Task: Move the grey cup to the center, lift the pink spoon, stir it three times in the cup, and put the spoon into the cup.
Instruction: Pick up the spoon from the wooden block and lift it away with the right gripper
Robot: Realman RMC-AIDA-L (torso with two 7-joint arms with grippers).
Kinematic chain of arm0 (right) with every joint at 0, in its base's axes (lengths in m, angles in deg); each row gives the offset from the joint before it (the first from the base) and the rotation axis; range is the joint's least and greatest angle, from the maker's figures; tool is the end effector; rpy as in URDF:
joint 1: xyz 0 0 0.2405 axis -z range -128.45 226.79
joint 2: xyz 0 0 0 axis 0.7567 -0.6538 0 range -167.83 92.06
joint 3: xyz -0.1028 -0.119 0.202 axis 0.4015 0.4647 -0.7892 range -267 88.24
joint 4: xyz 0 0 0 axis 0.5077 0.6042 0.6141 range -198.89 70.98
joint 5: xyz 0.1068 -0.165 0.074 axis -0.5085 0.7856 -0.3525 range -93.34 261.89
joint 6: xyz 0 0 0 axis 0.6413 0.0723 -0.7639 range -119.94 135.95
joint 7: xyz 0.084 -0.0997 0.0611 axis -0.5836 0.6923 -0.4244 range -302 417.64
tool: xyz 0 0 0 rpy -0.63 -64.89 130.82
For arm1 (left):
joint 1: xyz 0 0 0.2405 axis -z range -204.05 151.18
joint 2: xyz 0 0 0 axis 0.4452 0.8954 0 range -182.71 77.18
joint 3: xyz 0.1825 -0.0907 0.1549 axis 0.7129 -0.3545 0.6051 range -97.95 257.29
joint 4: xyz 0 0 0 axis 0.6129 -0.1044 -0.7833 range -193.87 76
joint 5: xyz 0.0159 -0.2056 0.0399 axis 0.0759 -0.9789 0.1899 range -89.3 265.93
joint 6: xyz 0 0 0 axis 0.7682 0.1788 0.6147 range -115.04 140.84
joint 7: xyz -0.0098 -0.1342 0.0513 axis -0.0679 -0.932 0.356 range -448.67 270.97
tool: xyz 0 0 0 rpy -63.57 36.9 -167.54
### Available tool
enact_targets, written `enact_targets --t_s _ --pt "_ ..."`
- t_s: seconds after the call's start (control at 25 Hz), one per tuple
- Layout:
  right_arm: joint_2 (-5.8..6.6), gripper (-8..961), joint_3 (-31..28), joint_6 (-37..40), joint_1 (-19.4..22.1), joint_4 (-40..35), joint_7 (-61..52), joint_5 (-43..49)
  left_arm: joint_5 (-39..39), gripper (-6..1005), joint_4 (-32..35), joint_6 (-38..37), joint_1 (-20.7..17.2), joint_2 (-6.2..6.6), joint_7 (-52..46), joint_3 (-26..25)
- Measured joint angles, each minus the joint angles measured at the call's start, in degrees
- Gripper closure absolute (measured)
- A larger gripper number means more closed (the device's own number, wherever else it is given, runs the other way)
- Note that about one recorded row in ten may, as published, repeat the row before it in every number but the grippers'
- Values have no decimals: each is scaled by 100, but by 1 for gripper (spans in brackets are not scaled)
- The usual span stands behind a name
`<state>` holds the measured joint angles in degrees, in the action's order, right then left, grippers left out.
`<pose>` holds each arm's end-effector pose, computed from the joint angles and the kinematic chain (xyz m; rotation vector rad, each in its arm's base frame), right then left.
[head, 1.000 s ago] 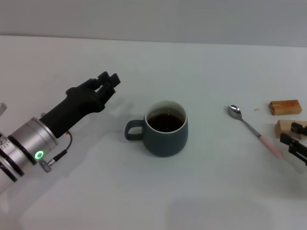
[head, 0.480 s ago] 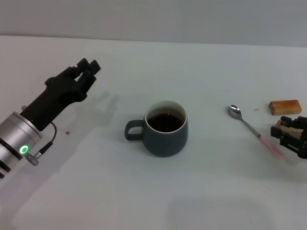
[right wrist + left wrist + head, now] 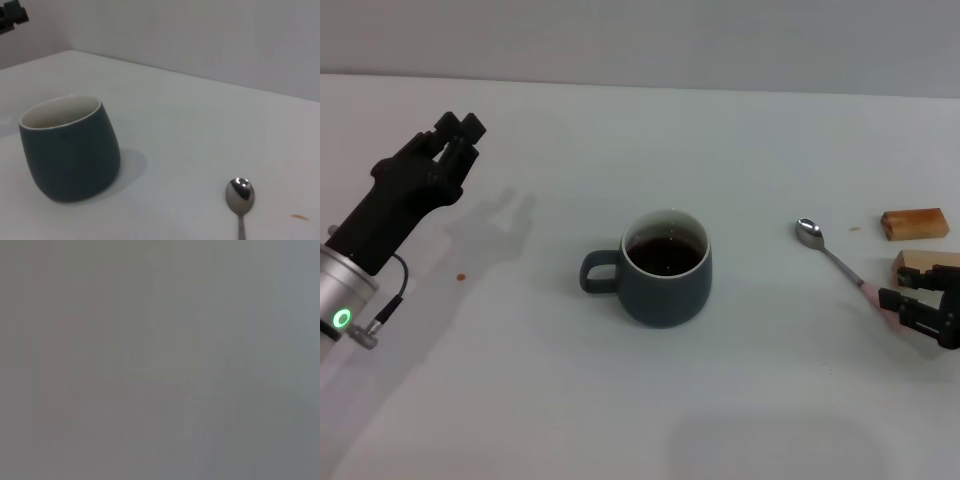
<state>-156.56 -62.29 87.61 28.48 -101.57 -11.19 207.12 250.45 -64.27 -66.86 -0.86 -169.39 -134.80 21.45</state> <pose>0.3602 0.2897 0.0230 -2.4353 0.7347 0.4015 -0.2999 0.3161 -0.0143 -1.8542 -0.7971 -1.1969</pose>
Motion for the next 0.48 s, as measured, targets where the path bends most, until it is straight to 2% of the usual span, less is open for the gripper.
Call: enact_targets --t_s 0.48 --pt "-7 602 202 17 96 -84 -261 70 18 679 63 -31 -68 66 6 -25"
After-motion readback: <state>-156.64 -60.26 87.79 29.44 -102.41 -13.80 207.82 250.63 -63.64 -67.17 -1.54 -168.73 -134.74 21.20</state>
